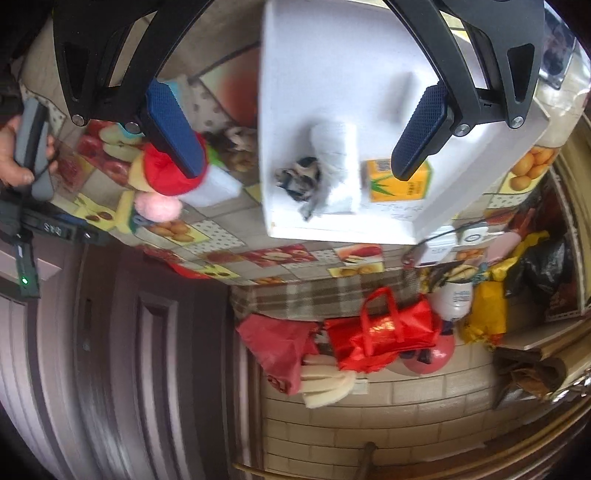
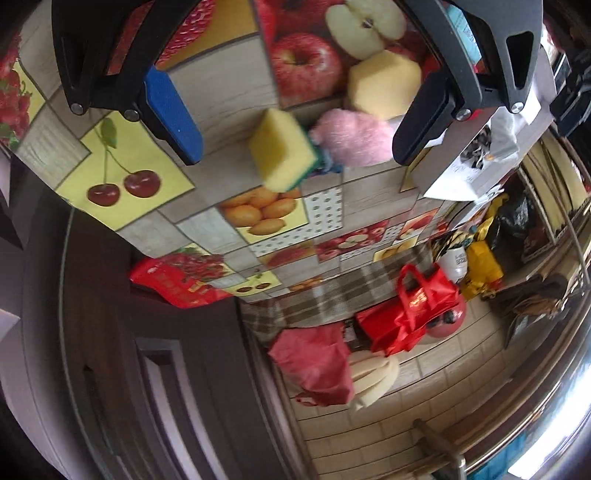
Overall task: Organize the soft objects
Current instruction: 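Grasp the teal packet with the left gripper while the right gripper grasps the yellow-green sponge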
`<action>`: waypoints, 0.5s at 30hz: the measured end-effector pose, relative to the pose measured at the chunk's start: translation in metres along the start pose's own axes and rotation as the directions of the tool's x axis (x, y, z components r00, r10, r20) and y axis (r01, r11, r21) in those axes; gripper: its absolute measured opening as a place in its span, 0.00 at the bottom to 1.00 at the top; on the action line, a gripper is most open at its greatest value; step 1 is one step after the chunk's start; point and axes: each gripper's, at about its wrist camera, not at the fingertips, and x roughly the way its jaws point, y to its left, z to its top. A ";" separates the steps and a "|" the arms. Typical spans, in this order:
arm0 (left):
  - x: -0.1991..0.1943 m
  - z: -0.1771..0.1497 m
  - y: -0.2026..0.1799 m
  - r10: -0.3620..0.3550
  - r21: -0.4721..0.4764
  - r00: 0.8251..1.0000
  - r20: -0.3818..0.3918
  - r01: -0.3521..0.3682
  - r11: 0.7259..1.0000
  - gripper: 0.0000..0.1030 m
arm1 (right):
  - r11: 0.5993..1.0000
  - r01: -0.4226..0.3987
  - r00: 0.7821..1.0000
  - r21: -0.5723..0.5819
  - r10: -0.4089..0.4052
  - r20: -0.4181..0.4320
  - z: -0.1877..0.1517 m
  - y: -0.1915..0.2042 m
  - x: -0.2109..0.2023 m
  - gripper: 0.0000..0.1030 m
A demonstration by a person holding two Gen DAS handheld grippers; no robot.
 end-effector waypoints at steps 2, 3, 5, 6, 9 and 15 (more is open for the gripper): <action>0.008 0.000 -0.027 -0.089 0.063 0.994 -0.070 0.093 0.994 0.99 | 0.998 0.003 1.000 0.068 -0.003 -0.003 0.000 -0.017 -0.002 1.00; 0.013 0.000 -0.040 -0.119 0.084 0.986 -0.112 0.129 0.988 0.99 | 0.996 -0.002 1.000 0.093 0.002 -0.006 0.000 -0.020 -0.002 1.00; 0.026 -0.001 -0.061 -0.139 0.085 0.970 -0.201 0.159 0.984 0.99 | 0.993 -0.003 1.000 0.116 0.005 -0.020 0.000 -0.024 0.001 1.00; 0.032 -0.002 -0.068 -0.132 0.084 0.962 -0.238 0.156 0.984 0.99 | 0.993 -0.002 1.000 0.115 0.005 -0.025 -0.001 -0.023 0.002 1.00; 0.045 -0.003 -0.082 -0.111 0.095 0.948 -0.299 0.145 0.985 0.99 | 0.995 -0.013 0.999 0.097 0.016 -0.029 -0.001 -0.020 0.002 1.00; 0.052 -0.006 -0.105 -0.146 0.140 0.925 -0.350 0.206 0.969 0.99 | 0.999 -0.038 0.997 0.039 0.040 -0.067 0.002 -0.016 0.010 1.00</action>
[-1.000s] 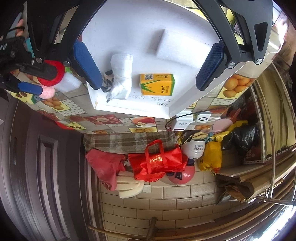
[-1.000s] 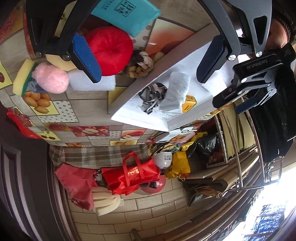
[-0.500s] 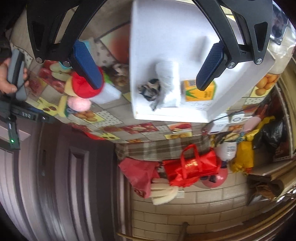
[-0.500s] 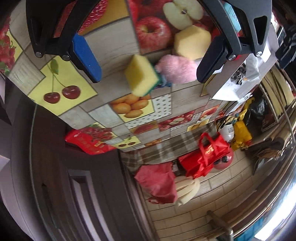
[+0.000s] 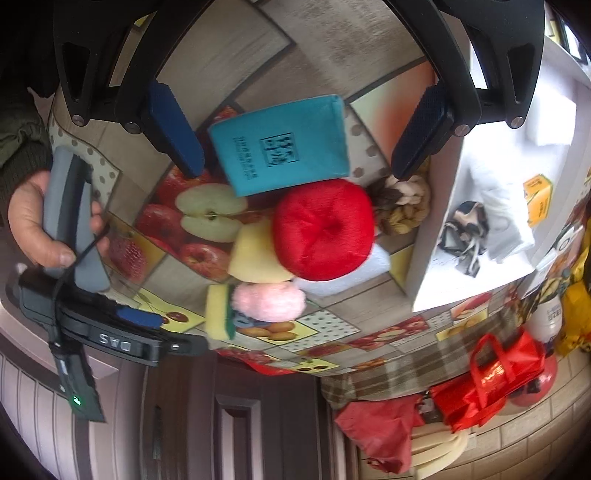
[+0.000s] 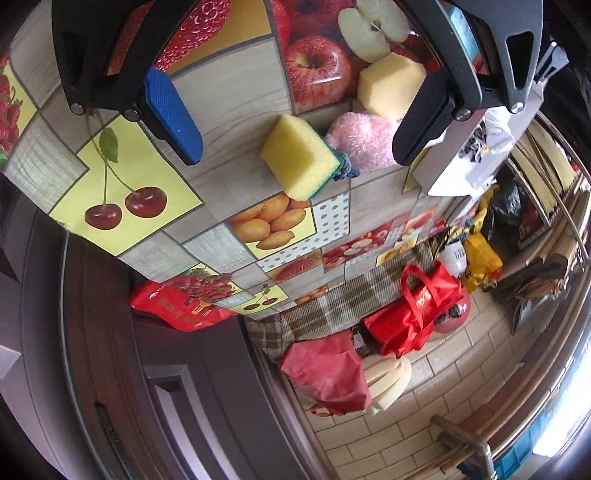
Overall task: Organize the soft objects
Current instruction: 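Grasp the teal packet with the left gripper while the right gripper grasps the yellow-green sponge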
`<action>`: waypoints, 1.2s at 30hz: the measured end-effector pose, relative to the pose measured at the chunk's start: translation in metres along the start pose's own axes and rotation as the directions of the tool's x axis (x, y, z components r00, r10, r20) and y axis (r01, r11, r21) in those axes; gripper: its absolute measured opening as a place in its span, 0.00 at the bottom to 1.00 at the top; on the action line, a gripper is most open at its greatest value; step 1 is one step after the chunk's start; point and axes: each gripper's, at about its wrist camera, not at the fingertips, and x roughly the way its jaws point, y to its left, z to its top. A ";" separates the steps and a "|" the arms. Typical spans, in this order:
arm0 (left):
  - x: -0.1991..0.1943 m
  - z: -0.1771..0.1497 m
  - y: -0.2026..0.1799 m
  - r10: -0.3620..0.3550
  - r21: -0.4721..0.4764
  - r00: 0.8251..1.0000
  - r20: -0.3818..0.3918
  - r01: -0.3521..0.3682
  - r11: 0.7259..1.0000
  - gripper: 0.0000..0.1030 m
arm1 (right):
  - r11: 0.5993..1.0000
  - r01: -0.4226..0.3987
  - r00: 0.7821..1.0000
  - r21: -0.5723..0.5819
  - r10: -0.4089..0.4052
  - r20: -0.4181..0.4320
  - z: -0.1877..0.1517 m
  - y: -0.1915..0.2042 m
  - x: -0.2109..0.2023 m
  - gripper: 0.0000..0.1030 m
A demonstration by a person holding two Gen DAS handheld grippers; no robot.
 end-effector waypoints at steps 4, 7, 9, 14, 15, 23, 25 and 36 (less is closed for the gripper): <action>0.014 0.000 -0.004 0.010 0.019 0.997 -0.071 -0.009 1.000 0.99 | 0.988 0.084 0.996 -0.127 -0.088 -0.026 0.006 0.007 0.009 0.99; 0.018 -0.001 0.002 -0.020 -0.008 0.996 -0.086 0.019 1.000 0.92 | 0.985 0.061 0.994 -0.164 -0.074 -0.076 0.005 0.011 0.019 0.98; 0.020 -0.002 0.007 -0.039 -0.033 0.995 -0.093 0.036 0.999 0.89 | 0.985 0.039 0.995 -0.171 -0.054 -0.087 0.005 0.015 0.025 0.95; 0.022 -0.002 0.021 -0.083 -0.105 0.992 -0.093 0.073 0.992 0.80 | 0.994 0.023 0.987 -0.106 -0.039 -0.156 0.009 0.012 0.051 0.70; 0.022 -0.002 0.021 -0.086 -0.108 0.992 -0.091 0.076 0.991 0.79 | 0.996 0.009 0.984 -0.085 -0.023 -0.174 0.009 0.009 0.054 0.53; 0.008 0.000 0.022 -0.094 -0.106 0.995 -0.020 0.091 0.990 0.77 | 0.997 -0.068 0.990 0.043 0.073 -0.119 0.004 -0.014 0.030 0.33; 0.005 0.000 0.025 -0.096 -0.118 0.995 -0.004 0.095 0.988 0.78 | 0.995 -0.086 0.991 0.059 0.092 -0.100 0.003 -0.016 0.024 0.33; 0.005 -0.001 0.028 -0.113 -0.129 0.994 0.004 0.113 0.985 0.78 | 0.989 -0.056 0.985 0.134 0.076 -0.154 -0.002 -0.024 0.026 0.63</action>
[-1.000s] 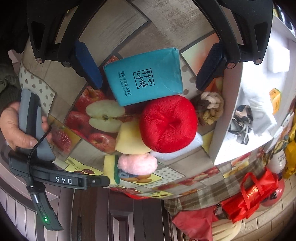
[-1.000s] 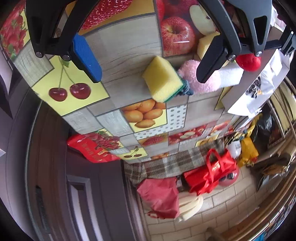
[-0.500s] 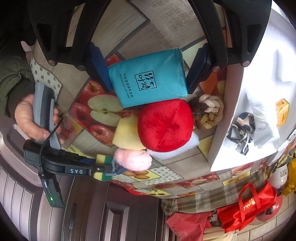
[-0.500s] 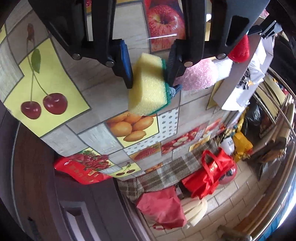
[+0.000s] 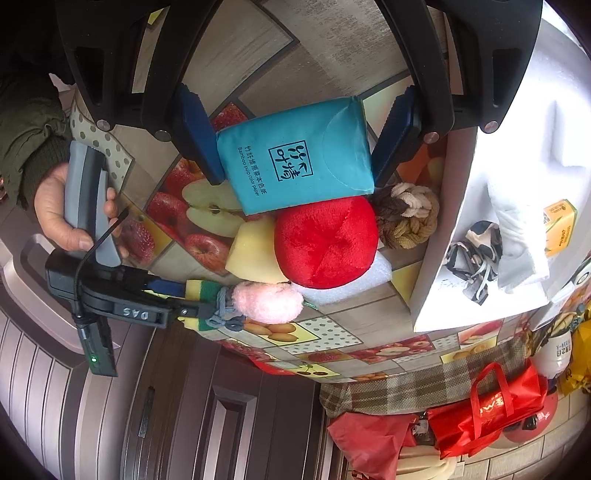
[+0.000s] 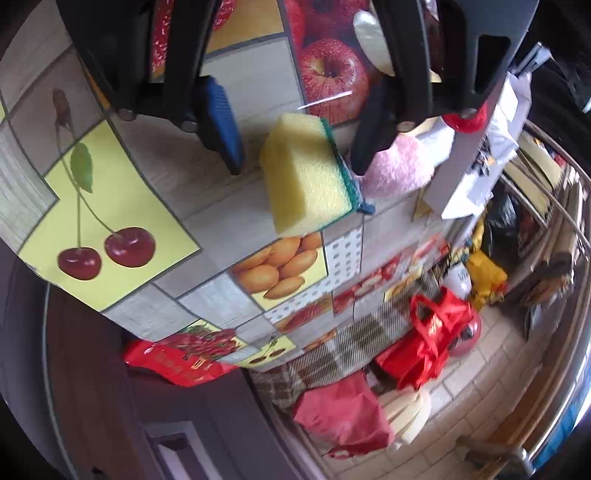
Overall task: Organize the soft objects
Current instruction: 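Grasp the teal packet with the left gripper while the right gripper grasps the yellow-green sponge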
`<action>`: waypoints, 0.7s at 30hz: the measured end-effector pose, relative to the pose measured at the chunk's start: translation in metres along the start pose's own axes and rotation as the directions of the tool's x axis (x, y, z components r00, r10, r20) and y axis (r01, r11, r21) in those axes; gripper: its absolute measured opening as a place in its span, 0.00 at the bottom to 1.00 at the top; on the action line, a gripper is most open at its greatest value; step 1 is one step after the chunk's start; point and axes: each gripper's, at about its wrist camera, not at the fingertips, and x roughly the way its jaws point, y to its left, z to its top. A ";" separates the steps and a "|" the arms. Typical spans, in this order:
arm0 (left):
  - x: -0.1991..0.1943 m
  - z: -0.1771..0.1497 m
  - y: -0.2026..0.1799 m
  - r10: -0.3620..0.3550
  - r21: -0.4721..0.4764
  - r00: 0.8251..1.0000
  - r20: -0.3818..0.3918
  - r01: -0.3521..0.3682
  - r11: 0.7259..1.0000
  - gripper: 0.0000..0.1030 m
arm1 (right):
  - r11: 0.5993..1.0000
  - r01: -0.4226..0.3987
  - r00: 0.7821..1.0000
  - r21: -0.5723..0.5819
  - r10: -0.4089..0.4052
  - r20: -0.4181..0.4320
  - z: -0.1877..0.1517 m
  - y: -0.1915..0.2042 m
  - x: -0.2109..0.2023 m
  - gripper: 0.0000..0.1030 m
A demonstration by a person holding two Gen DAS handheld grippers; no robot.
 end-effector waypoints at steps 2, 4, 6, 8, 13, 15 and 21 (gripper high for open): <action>0.000 0.000 0.000 -0.002 0.002 1.000 0.000 0.002 1.000 0.78 | 1.000 -0.010 0.999 0.024 0.009 0.033 -0.001 -0.004 -0.006 0.64; 0.001 0.001 -0.001 -0.002 0.005 1.000 -0.001 0.002 1.000 0.78 | 1.000 -0.002 0.999 0.031 0.001 0.049 0.000 -0.004 -0.007 0.64; 0.001 0.000 -0.001 -0.002 0.006 1.000 0.001 0.002 1.000 0.78 | 1.000 0.012 0.999 0.018 -0.012 0.039 0.002 0.000 -0.001 0.64; 0.001 0.000 -0.001 -0.002 0.004 1.000 0.004 0.001 1.000 0.78 | 1.000 0.028 0.998 0.012 -0.028 0.048 0.004 0.003 0.002 0.64; 0.001 0.000 0.000 -0.004 0.000 1.000 0.005 0.004 1.000 0.78 | 0.999 0.047 0.997 0.022 -0.048 0.060 0.005 -0.002 -0.002 0.54; 0.000 0.000 0.000 -0.005 -0.003 1.000 0.006 0.005 1.000 0.78 | 1.000 0.022 0.998 0.016 -0.022 0.052 0.004 -0.006 -0.006 0.29; 0.000 0.000 0.001 -0.006 -0.005 1.000 0.010 0.006 1.000 0.78 | 0.998 0.044 0.989 -0.038 -0.038 0.145 0.005 -0.011 -0.037 0.25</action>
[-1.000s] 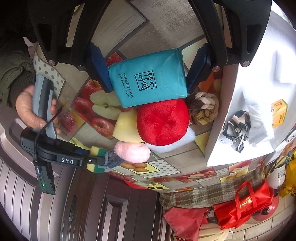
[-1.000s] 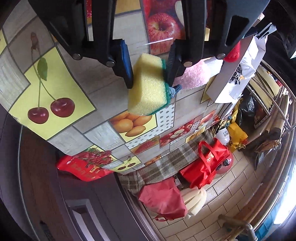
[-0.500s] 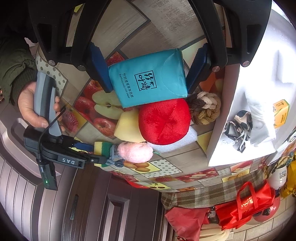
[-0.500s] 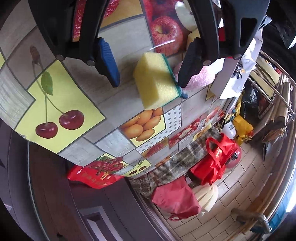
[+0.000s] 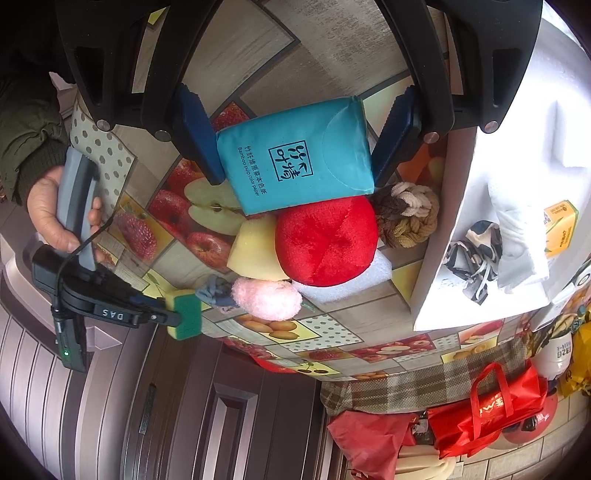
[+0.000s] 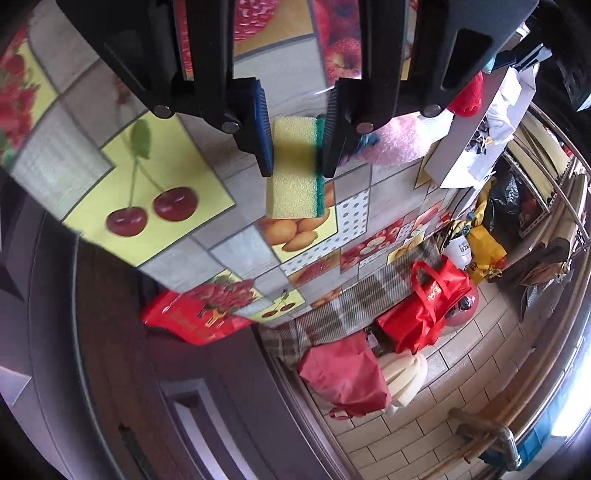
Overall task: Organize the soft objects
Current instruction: 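Grasp the teal packet with the left gripper while the right gripper grasps the yellow-green sponge, then carry the teal packet and sponge into the white box and open both grippers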
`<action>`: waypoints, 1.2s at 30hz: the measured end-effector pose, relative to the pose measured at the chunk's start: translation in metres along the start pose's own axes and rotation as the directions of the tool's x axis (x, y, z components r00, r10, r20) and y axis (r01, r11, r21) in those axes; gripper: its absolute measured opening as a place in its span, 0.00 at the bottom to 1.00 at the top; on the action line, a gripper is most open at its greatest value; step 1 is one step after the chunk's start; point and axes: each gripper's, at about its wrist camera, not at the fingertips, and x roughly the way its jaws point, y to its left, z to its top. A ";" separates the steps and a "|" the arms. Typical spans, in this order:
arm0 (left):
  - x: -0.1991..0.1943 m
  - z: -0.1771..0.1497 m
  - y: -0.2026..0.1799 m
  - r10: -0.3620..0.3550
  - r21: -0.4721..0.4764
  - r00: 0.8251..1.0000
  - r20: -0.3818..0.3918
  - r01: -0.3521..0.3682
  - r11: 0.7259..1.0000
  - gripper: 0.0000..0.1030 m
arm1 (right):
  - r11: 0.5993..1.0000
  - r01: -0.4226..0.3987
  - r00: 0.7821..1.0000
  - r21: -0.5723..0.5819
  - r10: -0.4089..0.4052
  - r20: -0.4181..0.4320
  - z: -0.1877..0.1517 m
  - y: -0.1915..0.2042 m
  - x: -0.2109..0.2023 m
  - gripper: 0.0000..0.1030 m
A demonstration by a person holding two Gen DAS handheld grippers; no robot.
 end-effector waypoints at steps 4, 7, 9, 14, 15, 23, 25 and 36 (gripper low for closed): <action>-0.001 0.000 0.002 -0.002 -0.006 1.000 0.008 0.002 1.000 0.78 | 0.999 -0.019 1.000 0.040 0.018 0.013 0.000 -0.011 -0.014 0.25; -0.004 0.000 0.002 -0.003 -0.009 1.000 0.021 0.004 1.000 0.78 | 0.998 -0.048 0.998 0.048 0.046 0.045 -0.003 -0.014 -0.030 0.25; -0.010 -0.001 0.003 -0.009 -0.013 0.999 0.050 0.010 1.000 0.78 | 0.996 -0.075 0.995 0.041 0.072 0.072 -0.006 -0.012 -0.038 0.25; -0.034 -0.004 0.010 -0.015 -0.047 0.986 0.164 0.023 0.999 0.78 | 0.993 -0.116 0.984 -0.031 0.119 0.130 -0.016 0.012 -0.043 0.25; -0.038 -0.005 0.010 -0.010 -0.050 0.983 0.185 0.020 0.999 0.78 | 0.991 -0.125 0.983 -0.037 0.129 0.134 -0.016 0.015 -0.043 0.25; -0.068 -0.011 0.000 0.092 -0.027 0.942 0.324 -0.088 0.996 0.78 | 0.972 -0.188 0.971 -0.141 0.205 0.125 -0.028 0.061 -0.036 0.25; -0.074 -0.014 0.001 0.126 -0.024 0.928 0.352 -0.125 0.992 0.78 | 0.966 -0.194 0.968 -0.172 0.217 0.128 -0.031 0.071 -0.037 0.25; -0.095 -0.025 0.034 0.275 -0.115 0.875 0.399 -0.249 0.962 0.78 | 0.923 -0.245 0.955 -0.298 0.282 0.088 -0.050 0.121 -0.030 0.25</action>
